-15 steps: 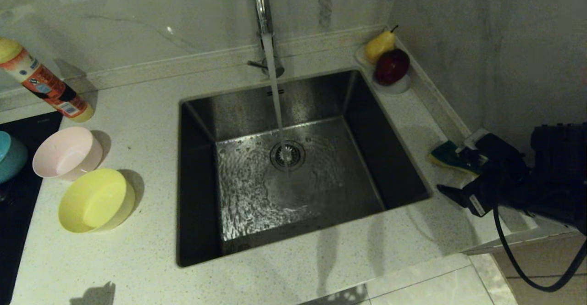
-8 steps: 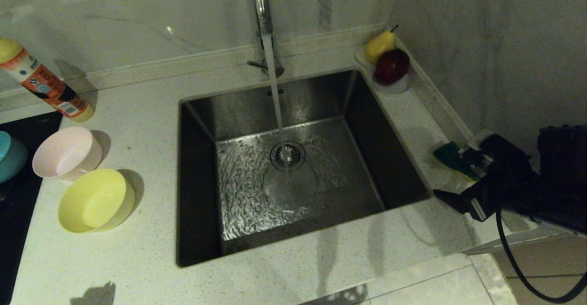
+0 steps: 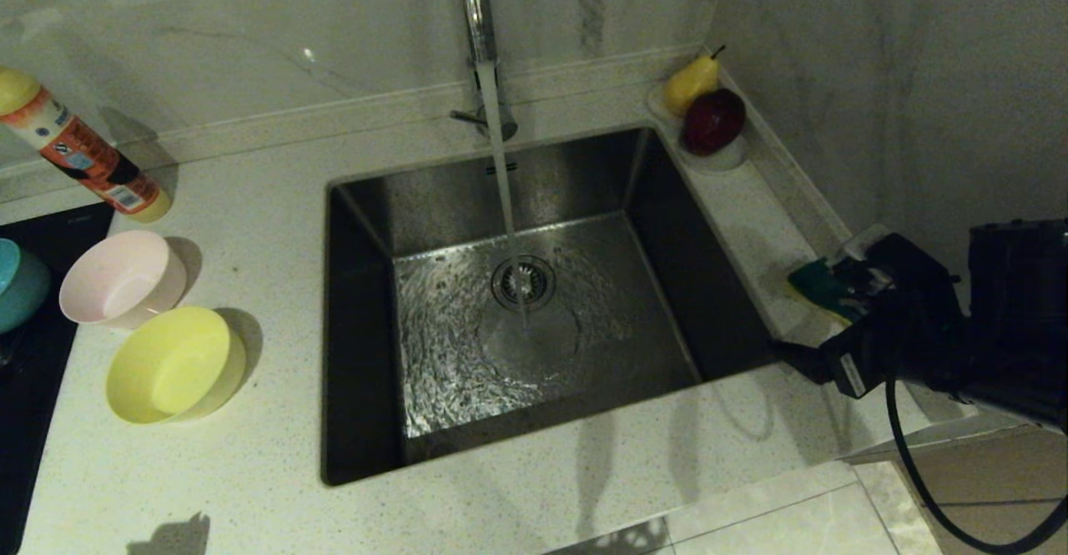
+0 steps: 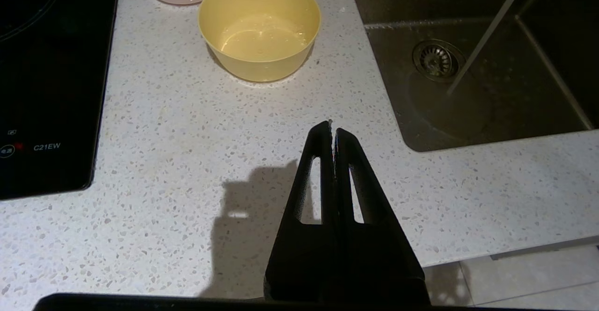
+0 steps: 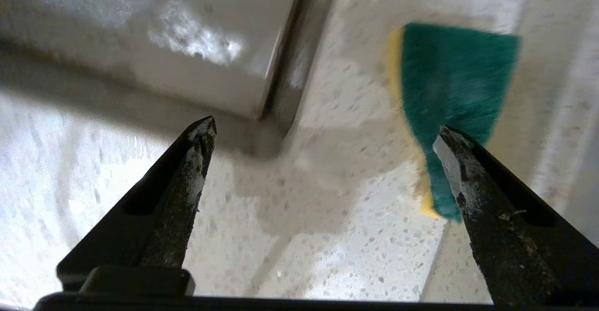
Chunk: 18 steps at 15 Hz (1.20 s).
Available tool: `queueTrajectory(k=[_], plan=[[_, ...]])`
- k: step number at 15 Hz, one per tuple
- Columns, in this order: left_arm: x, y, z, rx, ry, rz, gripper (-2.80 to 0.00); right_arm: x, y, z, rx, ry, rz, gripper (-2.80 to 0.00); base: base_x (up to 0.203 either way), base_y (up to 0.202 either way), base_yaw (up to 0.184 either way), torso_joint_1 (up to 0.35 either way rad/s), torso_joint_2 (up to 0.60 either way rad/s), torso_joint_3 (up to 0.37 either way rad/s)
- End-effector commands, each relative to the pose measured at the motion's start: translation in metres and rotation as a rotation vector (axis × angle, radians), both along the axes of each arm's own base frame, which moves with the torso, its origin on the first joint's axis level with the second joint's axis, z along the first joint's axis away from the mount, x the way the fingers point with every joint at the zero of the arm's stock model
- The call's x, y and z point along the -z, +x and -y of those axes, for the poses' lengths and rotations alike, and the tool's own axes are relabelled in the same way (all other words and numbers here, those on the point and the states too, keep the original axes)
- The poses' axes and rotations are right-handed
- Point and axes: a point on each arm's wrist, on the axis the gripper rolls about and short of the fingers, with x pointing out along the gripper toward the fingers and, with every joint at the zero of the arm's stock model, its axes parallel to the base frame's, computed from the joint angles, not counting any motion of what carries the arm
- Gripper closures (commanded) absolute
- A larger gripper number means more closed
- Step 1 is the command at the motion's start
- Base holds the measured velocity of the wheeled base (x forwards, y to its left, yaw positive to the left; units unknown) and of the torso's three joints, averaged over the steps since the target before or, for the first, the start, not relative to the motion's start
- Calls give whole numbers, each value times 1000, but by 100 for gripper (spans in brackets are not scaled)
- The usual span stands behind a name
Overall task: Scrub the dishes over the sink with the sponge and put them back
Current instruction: Put down the sponge, then turn off the faucet
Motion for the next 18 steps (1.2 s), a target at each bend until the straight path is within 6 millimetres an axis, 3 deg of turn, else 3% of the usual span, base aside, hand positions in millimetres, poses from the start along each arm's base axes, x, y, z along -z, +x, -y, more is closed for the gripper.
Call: queueTrajectory(k=[1, 3, 7, 10, 14, 16, 18], plan=[[11, 3, 0, -1, -1, -39, 0, -11, -4, 2, 4, 13, 40, 0, 0, 0, 0, 0, 0, 0], [11, 3, 0, -1, -1, -39, 0, -24, -4, 2, 1, 16, 88, 0, 0, 0, 0, 0, 0, 0], [11, 3, 0, -1, -1, -39, 0, -28, -8, 2, 2, 26, 96, 0, 0, 0, 0, 0, 0, 0], [11, 3, 0, -1, -1, -39, 0, -50, -26, 7, 3, 76, 181, 0, 0, 0, 0, 0, 0, 0], [11, 3, 0, -1, -1, -39, 0, -85, -84, 23, 5, 193, 349, 0, 0, 0, 0, 0, 0, 0], [11, 3, 0, -1, -1, -39, 0, -85, -123, 34, -20, 229, 411, 0, 0, 0, 0, 0, 0, 0], [11, 3, 0, 0, -1, -39, 0, -71, -161, 44, -46, 246, 436, 0, 0, 0, 0, 0, 0, 0]])
